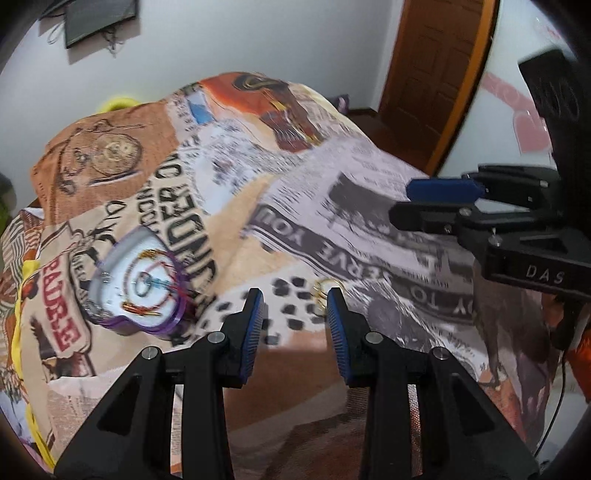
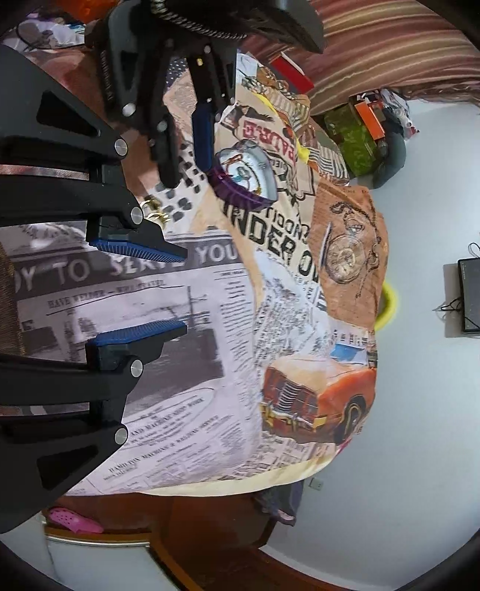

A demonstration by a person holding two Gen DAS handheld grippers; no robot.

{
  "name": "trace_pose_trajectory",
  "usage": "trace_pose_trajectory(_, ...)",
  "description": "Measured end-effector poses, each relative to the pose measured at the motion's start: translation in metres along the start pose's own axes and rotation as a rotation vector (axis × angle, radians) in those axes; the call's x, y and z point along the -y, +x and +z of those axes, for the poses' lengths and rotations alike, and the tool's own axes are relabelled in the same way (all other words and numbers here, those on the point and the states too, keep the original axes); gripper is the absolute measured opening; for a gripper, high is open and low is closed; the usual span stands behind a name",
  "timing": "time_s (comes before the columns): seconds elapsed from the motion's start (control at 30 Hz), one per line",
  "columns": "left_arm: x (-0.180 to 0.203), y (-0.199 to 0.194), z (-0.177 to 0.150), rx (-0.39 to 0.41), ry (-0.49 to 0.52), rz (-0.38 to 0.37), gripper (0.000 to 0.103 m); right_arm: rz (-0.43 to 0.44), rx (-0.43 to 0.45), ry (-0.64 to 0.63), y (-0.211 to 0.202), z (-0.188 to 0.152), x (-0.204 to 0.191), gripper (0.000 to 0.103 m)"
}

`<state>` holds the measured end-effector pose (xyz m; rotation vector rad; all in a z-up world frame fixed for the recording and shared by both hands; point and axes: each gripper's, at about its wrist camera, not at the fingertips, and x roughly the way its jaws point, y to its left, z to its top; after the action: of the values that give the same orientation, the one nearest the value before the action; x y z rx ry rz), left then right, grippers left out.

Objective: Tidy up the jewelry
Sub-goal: 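Move both tools to the gold hoop earrings on the bed, then grasp a gold hoop earring with the right tool while the left grasps another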

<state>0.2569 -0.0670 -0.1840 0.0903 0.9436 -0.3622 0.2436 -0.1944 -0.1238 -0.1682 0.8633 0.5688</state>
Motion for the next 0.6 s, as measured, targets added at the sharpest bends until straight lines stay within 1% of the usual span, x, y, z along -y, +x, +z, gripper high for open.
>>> trace_pose_trajectory(0.07, 0.004, 0.005, -0.001, -0.011, 0.010, -0.008, 0.030, 0.007, -0.007, 0.005, 0.001, -0.004, 0.002, 0.030)
trace_pose_trajectory(0.1, 0.005, 0.008, -0.001, -0.020, 0.011, -0.016, 0.023, 0.013, -0.011, 0.007, 0.002, -0.006, 0.002, 0.030)
trace_pose_trajectory(0.13, 0.005, 0.009, 0.000, -0.027, 0.008, -0.021, 0.020, 0.017, -0.015, 0.008, 0.002, -0.008, 0.003, 0.030)
trace_pose_trajectory(0.17, 0.004, 0.012, -0.001, -0.036, 0.001, -0.028, 0.019, 0.019, -0.017, 0.008, 0.003, -0.008, 0.003, 0.030)
trace_pose_trajectory(0.23, 0.001, 0.017, -0.002, -0.052, -0.017, -0.051, 0.010, 0.024, -0.021, 0.007, 0.005, -0.010, 0.002, 0.030)
trace_pose_trajectory(0.4, -0.006, 0.018, -0.004, -0.051, -0.055, -0.083, 0.007, 0.048, -0.027, 0.010, 0.009, -0.011, -0.002, 0.030)
trace_pose_trajectory(0.6, -0.016, 0.008, -0.006, -0.011, -0.107, -0.062, 0.007, 0.084, -0.046, -0.007, 0.014, -0.011, -0.013, 0.030)
